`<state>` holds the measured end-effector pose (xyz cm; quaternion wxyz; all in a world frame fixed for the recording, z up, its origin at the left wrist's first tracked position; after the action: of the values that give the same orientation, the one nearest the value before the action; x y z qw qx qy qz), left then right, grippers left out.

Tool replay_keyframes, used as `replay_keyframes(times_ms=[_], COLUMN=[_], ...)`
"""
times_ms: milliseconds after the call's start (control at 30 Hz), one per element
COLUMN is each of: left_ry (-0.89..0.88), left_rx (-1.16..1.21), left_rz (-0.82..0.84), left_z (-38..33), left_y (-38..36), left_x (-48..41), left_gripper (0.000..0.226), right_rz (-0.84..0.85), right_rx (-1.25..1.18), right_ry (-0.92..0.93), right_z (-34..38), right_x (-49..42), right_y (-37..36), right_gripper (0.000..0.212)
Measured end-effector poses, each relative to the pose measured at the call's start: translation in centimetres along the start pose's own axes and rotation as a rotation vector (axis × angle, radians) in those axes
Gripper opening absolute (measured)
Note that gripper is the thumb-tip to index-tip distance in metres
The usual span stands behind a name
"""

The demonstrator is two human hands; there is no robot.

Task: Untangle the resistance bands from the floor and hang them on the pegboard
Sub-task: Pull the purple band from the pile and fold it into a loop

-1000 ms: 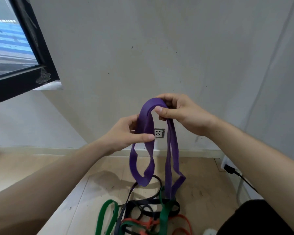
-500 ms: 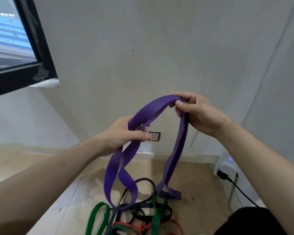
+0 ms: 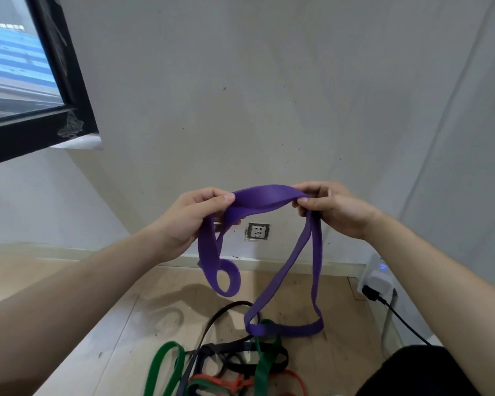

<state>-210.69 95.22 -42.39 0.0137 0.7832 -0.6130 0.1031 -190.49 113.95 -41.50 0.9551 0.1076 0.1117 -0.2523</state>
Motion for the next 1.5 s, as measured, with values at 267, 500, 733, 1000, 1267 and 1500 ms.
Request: replay_keyframes(times_ms=[267,500,733,1000,1267,1500], left_ry=[0.002,-0.025,-0.072,-0.159,-0.412,-0.313], left_rx=[-0.099,-0.243,-0.405,-0.677,-0.997,-0.886], left_rz=[-0.045,-0.097,-0.113,-0.194,-0.278,-0.375], left_z=[-0.2,-0.4,-0.2,-0.4,0.5,0.7], left_y=[0.7,1.1,-0.3,0.3,-0.9,-0.2], left_x=[0.6,1.0,1.1,1.8,3.0,2.5], left_gripper=[0.023,0.023,0.018,0.008,0.039,0.016], right_rz=[0.067,0.303,0.303,0.195,0.229,0.271], right_rx=[0.244,0.504,0.378,0.507,0.532,0.747], right_ry=[-0.037,-0.069,0.072,0.170,0.125,0.083], right_z=[-1.4,-1.3,0.2,0.5,1.1,0.9], right_x=[0.2,0.4,0.2,-0.4,-0.7,-0.4], right_y=[-1.6,-5.0,-11.3,-11.8,-10.5,-9.2], right_gripper=[0.025,0.024,0.035,0.027,0.035,0.029])
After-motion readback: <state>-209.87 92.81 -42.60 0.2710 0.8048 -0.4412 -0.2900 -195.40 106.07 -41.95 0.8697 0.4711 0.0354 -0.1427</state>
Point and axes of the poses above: each hand's wrist, its own x-axis away from the middle knuckle, its own y-axis out of the back of the hand, z = x × y, the point moved 4 cm from there along -x, towards the middle knuckle, and after that the axes turned 14 degrees about y, right-handed, at the moved point
